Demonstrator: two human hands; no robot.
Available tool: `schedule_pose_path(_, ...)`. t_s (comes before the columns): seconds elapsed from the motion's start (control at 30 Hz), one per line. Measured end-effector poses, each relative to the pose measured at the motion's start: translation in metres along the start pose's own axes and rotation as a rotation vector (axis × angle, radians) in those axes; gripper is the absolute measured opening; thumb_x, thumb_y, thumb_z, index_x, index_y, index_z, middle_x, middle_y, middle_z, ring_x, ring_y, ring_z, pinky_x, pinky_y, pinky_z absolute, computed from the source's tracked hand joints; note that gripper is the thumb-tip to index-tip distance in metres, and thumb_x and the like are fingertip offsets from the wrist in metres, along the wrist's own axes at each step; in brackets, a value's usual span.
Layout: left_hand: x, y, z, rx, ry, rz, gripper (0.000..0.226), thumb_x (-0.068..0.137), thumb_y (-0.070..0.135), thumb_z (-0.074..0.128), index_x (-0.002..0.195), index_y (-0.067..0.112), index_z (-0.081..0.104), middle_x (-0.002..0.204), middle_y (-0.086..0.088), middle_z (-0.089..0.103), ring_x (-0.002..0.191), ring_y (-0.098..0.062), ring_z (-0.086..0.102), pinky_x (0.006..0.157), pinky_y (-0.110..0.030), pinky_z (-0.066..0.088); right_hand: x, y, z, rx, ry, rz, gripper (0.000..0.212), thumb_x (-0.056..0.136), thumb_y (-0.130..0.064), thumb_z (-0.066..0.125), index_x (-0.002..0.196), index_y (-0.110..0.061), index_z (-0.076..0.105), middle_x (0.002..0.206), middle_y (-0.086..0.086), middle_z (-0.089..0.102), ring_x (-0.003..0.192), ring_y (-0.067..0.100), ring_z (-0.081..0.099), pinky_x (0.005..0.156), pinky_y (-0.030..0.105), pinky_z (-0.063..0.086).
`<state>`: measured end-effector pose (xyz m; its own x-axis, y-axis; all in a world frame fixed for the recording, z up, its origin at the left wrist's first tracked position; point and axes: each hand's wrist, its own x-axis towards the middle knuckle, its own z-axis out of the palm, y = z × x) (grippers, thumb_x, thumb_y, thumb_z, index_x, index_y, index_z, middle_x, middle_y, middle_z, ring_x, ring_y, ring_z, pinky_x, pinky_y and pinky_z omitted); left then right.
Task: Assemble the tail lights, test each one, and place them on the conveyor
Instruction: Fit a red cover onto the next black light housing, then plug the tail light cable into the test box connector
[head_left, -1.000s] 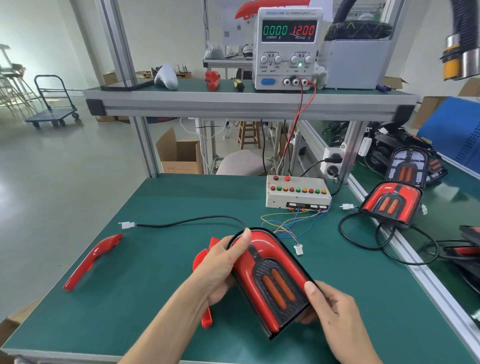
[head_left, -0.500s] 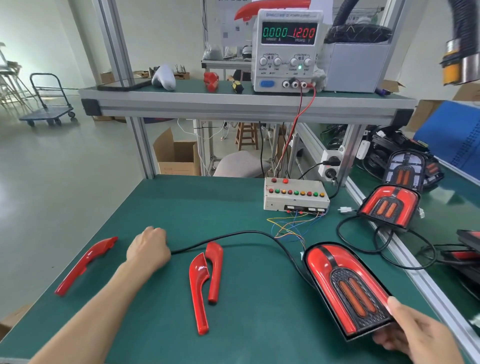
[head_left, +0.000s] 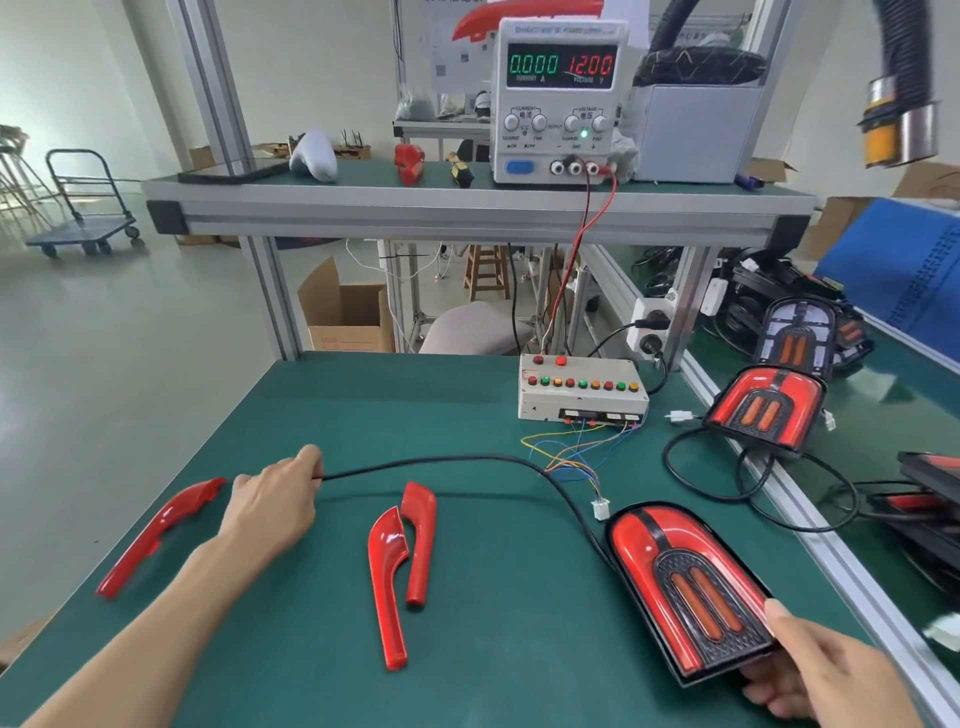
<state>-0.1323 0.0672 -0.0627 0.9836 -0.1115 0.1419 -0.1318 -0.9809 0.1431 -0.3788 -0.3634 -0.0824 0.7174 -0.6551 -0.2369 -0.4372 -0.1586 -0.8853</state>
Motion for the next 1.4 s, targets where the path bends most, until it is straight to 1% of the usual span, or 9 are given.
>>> schedule_pose_path(0.2, -0.036, 0.054, -0.071, -0.579, 0.275, 0.274, 0.011, 0.089, 0.014, 0.071, 0.083, 0.022, 0.067, 0.073, 0.011, 0.067, 0.072, -0.011, 0.063, 0.069, -0.016, 0.048, 0.001, -0.012, 0.002, -0.513, 0.252, -0.119, 0.055, 0.083, -0.073, 0.047, 0.104, -0.032, 0.076, 0.095, 0.003, 0.072, 0.088, 0.027, 0.062, 0.081, 0.040, 0.048)
schedule_pose_path(0.33, -0.073, 0.106, -0.098, -0.727, 0.152, 0.367, 0.014, 0.088, 0.011, 0.070, 0.082, 0.025, 0.069, 0.075, 0.012, 0.069, 0.074, -0.009, 0.064, 0.068, -0.012, 0.046, -0.008, -0.026, 0.015, -0.418, 0.429, -0.624, 0.035, 0.091, -0.042, 0.070, 0.125, -0.032, 0.067, 0.101, 0.000, 0.056, 0.089, 0.026, 0.056, 0.077, 0.044, 0.051)
schedule_pose_path(0.47, -0.103, 0.155, -0.087, -0.729, -0.007, 0.515, 0.018, 0.087, 0.010, 0.065, 0.099, 0.022, 0.071, 0.084, 0.013, 0.073, 0.080, -0.005, 0.065, 0.075, -0.017, 0.050, -0.022, -0.062, 0.041, -0.289, 0.090, -1.060, 0.047, 0.095, -0.039, 0.060, 0.139, -0.022, 0.060, 0.138, -0.008, 0.056, 0.134, 0.008, 0.046, 0.116, 0.025, 0.031)
schedule_pose_path(0.6, -0.125, 0.189, -0.072, -0.882, -0.130, 0.614, 0.022, 0.083, 0.007, 0.062, 0.100, 0.019, 0.071, 0.086, 0.007, 0.073, 0.081, -0.010, 0.066, 0.078, -0.024, 0.053, -0.028, -0.083, 0.065, -0.409, -0.155, -1.326, 0.062, 0.095, -0.036, 0.058, 0.153, -0.019, 0.043, 0.148, -0.013, 0.051, 0.142, 0.011, 0.046, 0.126, 0.039, 0.017)
schedule_pose_path(0.8, -0.102, 0.199, -0.051, -1.242, -0.081, 0.403, 0.022, 0.096, 0.038, 0.051, 0.090, 0.021, 0.064, 0.083, 0.001, 0.071, 0.071, -0.014, 0.065, 0.069, -0.028, 0.053, -0.012, -0.068, 0.054, -0.263, -0.058, -1.294, 0.040, 0.107, -0.036, 0.045, 0.136, -0.015, 0.064, 0.088, -0.002, 0.063, 0.079, 0.020, 0.061, 0.073, 0.038, 0.052)
schedule_pose_path(0.9, -0.057, 0.221, -0.027, -0.999, 0.005, 0.413, 0.009, 0.097, 0.018, 0.058, 0.098, 0.020, 0.068, 0.095, 0.006, 0.074, 0.082, -0.004, 0.063, 0.073, -0.016, 0.047, -0.012, -0.075, 0.042, -0.247, -0.121, -0.902, 0.023, 0.100, -0.051, 0.049, 0.119, -0.044, 0.059, 0.079, -0.014, 0.062, 0.077, 0.011, 0.061, 0.069, 0.032, 0.050)
schedule_pose_path(1.1, 0.019, 0.284, 0.017, -0.352, -0.167, 0.703, 0.042, 0.091, 0.008, 0.057, 0.132, 0.014, 0.057, 0.134, -0.008, 0.061, 0.126, -0.028, 0.055, 0.095, -0.039, 0.048, 0.009, -0.117, 0.045, -0.850, -0.198, -0.695, 0.035, 0.082, -0.066, 0.052, 0.098, -0.035, 0.051, 0.084, -0.014, 0.063, 0.087, 0.016, 0.060, 0.070, 0.036, 0.044)
schedule_pose_path(1.27, 0.027, 0.292, 0.039, 0.145, -0.225, 0.785, 0.015, 0.094, 0.023, 0.051, 0.106, 0.018, 0.057, 0.116, -0.008, 0.063, 0.111, -0.031, 0.060, 0.091, -0.043, 0.036, 0.019, -0.147, 0.039, -0.772, -0.580, -0.538, 0.049, 0.068, -0.075, 0.064, 0.101, -0.042, 0.049, 0.077, -0.018, 0.059, 0.062, -0.005, 0.051, 0.060, 0.025, 0.037)
schedule_pose_path(1.4, 0.031, 0.276, 0.046, -0.028, -0.216, 0.653, 0.009, 0.094, 0.020, 0.051, 0.097, 0.018, 0.059, 0.113, -0.010, 0.065, 0.107, -0.032, 0.062, 0.085, -0.037, 0.040, 0.026, -0.157, 0.034, -0.749, -0.818, -0.507, 0.060, 0.065, -0.072, 0.071, 0.115, -0.049, 0.046, 0.077, -0.030, 0.056, 0.067, -0.006, 0.051, 0.071, 0.028, 0.043)
